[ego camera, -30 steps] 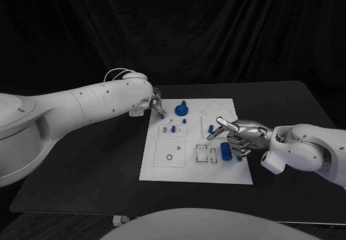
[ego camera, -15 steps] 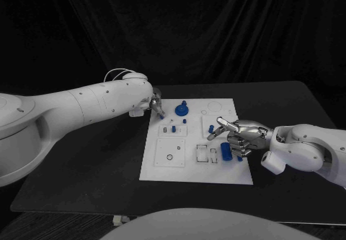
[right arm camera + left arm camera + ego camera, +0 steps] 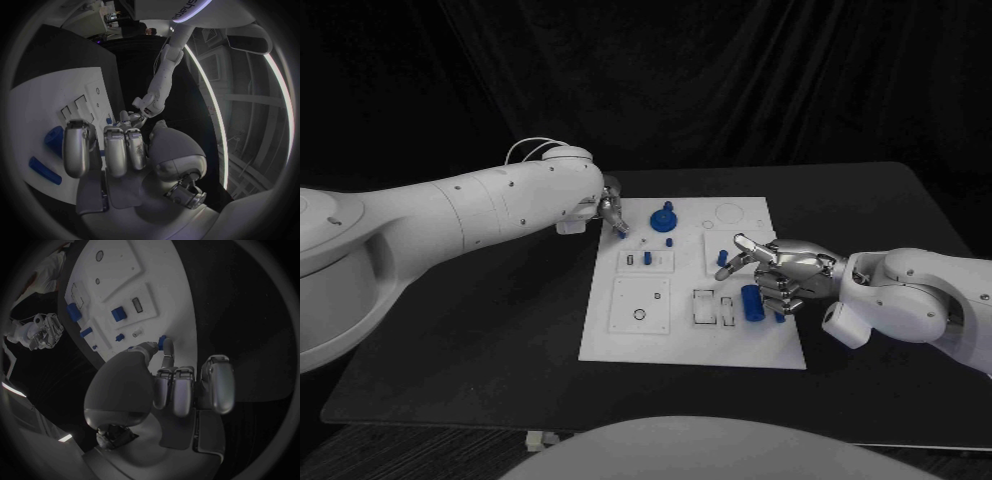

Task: Assemble the parts on the task board

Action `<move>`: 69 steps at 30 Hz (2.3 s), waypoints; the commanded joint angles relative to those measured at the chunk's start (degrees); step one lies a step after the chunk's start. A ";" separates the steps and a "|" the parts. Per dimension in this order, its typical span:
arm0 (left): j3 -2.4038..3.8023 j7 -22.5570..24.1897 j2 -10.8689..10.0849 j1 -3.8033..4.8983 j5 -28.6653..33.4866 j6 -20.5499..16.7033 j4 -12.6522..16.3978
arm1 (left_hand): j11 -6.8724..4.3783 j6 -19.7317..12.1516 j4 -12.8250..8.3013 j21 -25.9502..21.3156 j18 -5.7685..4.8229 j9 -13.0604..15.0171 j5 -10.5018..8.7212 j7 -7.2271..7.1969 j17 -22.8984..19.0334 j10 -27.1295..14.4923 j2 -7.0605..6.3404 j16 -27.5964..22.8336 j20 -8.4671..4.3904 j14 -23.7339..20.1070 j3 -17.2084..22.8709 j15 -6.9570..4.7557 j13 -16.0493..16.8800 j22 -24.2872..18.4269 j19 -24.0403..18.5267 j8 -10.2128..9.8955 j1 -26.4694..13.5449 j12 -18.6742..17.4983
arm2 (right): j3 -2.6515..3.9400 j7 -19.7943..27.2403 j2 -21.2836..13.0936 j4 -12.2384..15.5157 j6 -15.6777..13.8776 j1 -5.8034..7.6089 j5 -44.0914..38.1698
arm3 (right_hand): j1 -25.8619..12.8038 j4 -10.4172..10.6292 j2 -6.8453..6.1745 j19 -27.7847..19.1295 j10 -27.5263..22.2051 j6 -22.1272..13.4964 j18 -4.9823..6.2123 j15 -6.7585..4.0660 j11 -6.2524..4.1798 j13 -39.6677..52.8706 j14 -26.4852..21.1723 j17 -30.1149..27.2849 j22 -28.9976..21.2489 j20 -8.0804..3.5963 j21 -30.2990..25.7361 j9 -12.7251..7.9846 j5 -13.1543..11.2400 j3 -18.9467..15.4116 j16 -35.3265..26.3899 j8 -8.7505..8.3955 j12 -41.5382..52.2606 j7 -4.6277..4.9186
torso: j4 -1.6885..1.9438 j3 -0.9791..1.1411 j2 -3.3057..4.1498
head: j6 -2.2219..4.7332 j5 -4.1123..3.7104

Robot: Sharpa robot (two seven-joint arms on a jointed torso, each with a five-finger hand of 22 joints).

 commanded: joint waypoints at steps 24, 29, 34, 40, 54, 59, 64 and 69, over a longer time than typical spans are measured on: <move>0.06 -6.07 -8.36 1.51 2.21 -6.44 16.50 | -0.21 0.42 -3.42 -0.71 0.61 0.10 -1.00 -0.21 15.10 5.97 -1.21 0.37 -0.40 5.95 5.42 -0.50 15.09 11.41 2.40 0.43 -2.56 -0.03 | 0.02 -0.80 -0.45 -0.05 -0.24 -0.13 -0.06 | -0.64 -0.18 0.00 -0.05 5.97 -0.30 0.87 0.35 0.39 15.10 4.93 12.07 10.93 0.48 -0.36 -0.13 -0.08 0.39 -0.43 0.24 0.15 0.00 | 0.00 0.01 0.00 | -0.01 -0.01; 0.04 -7.65 -9.70 1.55 1.33 -7.76 19.35 | -0.21 0.42 -3.40 -0.80 0.63 0.09 -1.04 -0.22 15.10 5.97 -1.23 0.37 -0.40 5.95 5.44 -0.50 15.09 11.38 2.38 0.42 -2.64 -0.03 | 0.02 -0.79 -0.37 -0.04 -0.44 -0.15 -0.06 | -0.64 -0.20 -0.03 -0.03 5.97 -0.30 0.86 0.36 0.39 15.10 4.95 12.12 10.94 0.48 -0.33 -0.14 -0.09 0.38 -0.41 0.25 0.15 -0.01 | 0.00 0.00 -0.01 | -0.01 0.12; 0.03 -9.31 -10.81 1.50 0.46 -9.19 21.80 | -0.22 0.44 -3.24 -0.89 0.64 0.03 -1.13 -0.23 15.10 5.97 -1.22 0.37 -0.40 5.95 5.57 -0.50 15.09 11.36 2.36 0.38 -3.02 -0.03 | 0.02 -0.74 -0.29 0.00 -0.56 -0.17 -0.06 | -0.64 -0.20 -0.05 -0.03 5.97 -0.30 0.86 0.36 0.39 15.10 4.95 12.12 10.94 0.48 -0.33 -0.14 -0.10 0.38 -0.41 0.25 0.15 -0.01 | 0.00 0.01 0.00 | -0.01 0.07; 0.01 -10.37 -11.62 1.34 0.19 -10.52 23.49 | -0.22 0.48 -2.96 -1.08 0.68 -0.05 -1.35 -0.22 15.10 5.97 -1.16 0.37 -0.40 5.95 5.72 -0.51 15.09 11.31 2.33 0.34 -3.64 -0.03 | 0.01 -0.70 -0.15 -0.02 -0.56 -0.29 -0.06 | -0.62 -0.24 -0.06 -0.08 5.97 -0.30 0.88 0.36 0.40 15.10 4.92 12.05 10.90 0.49 -0.41 -0.16 -0.08 0.40 -0.44 0.27 0.15 0.00 | 0.00 0.01 0.01 | -0.01 0.29; 0.00 -10.54 -11.87 0.93 0.16 -11.32 24.65 | -0.25 0.65 -2.74 -1.27 0.71 -0.11 -1.31 -0.25 15.10 5.97 -1.11 0.37 -0.42 5.95 5.88 -0.53 15.09 11.26 2.30 0.37 -4.18 -0.03 | 0.01 -0.77 0.07 -0.08 -0.49 -0.41 -0.06 | -0.56 -0.30 -0.06 -0.09 5.97 -0.28 0.88 0.36 0.40 15.10 4.91 12.03 10.90 0.49 -0.42 -0.17 0.01 0.45 -0.46 0.30 0.15 0.01 | 0.01 0.02 0.00 | -0.01 0.42; 0.00 -10.60 -11.69 0.55 0.24 -10.76 24.95 | -0.26 0.71 -2.65 -1.30 0.71 -0.13 -1.37 -0.26 15.10 5.97 -1.09 0.37 -0.42 5.95 5.90 -0.54 15.09 11.25 2.30 0.38 -4.39 -0.03 | 0.01 -0.81 0.06 -0.05 -0.49 -0.42 -0.06 | -0.56 -0.30 -0.06 -0.09 5.97 -0.28 0.88 0.36 0.40 15.10 4.91 12.03 10.90 0.49 -0.42 -0.17 0.01 0.45 -0.46 0.30 0.15 0.01 | -0.01 0.03 0.01 | -0.01 0.37; 0.00 -10.57 -11.60 0.35 0.94 -10.37 25.05 | -0.27 0.73 -2.61 -1.29 0.71 -0.14 -1.39 -0.26 15.10 5.97 -1.07 0.37 -0.42 5.95 5.92 -0.54 15.09 11.25 2.30 0.38 -4.47 -0.03 | 0.01 -0.88 0.06 -0.10 -0.51 -0.42 -0.06 | -0.56 -0.30 -0.06 -0.09 5.97 -0.28 0.88 0.36 0.40 15.10 4.91 12.03 10.90 0.49 -0.42 -0.17 0.01 0.45 -0.46 0.30 0.15 0.01 | 0.01 0.04 0.00 | -0.01 0.47; 0.00 -10.69 -11.57 0.27 1.65 -9.72 25.14 | -0.27 0.74 -2.59 -1.30 0.71 -0.14 -1.39 -0.26 15.10 5.97 -1.06 0.37 -0.42 5.95 5.93 -0.55 15.09 11.25 2.30 0.38 -4.52 -0.03 | 0.01 -0.89 0.17 -0.17 -0.44 -0.42 -0.06 | -0.56 -0.30 -0.06 -0.09 5.97 -0.28 0.88 0.36 0.40 15.10 4.91 12.03 10.90 0.49 -0.42 -0.17 0.01 0.45 -0.46 0.30 0.15 0.01 | 0.00 0.02 0.00 | -0.01 0.53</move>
